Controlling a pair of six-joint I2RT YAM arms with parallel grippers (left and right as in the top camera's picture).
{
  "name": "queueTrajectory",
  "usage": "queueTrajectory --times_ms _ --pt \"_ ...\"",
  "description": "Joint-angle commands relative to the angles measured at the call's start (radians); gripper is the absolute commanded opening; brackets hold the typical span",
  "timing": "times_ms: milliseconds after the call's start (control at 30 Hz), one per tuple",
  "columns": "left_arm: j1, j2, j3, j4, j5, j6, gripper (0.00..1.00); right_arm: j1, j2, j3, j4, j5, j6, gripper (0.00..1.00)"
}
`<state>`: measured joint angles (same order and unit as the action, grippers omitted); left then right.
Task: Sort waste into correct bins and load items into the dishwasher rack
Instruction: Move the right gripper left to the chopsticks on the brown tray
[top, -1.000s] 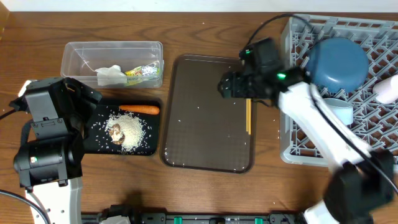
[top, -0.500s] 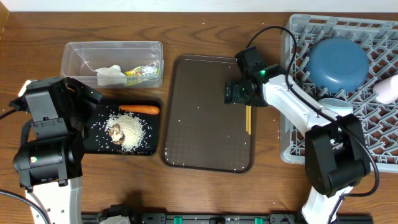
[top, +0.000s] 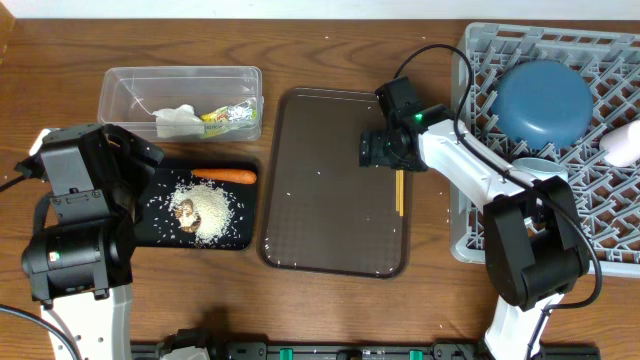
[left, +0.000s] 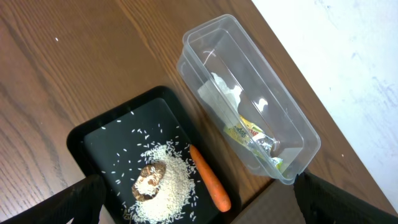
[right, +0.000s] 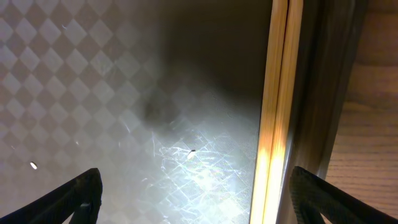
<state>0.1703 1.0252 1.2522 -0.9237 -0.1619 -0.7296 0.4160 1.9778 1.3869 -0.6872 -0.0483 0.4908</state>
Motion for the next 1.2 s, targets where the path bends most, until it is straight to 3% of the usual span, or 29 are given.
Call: queueTrajectory --times_ms 0,1167 --pt "0.006 0.002 -0.003 -0.003 -0.014 -0.001 0.98 0.027 0.013 0.010 0.005 0.006 0.023 0.89" --pt "0.006 0.002 -0.003 -0.003 -0.014 -0.001 0.98 0.025 0.061 0.057 -0.049 0.049 0.010 0.93"
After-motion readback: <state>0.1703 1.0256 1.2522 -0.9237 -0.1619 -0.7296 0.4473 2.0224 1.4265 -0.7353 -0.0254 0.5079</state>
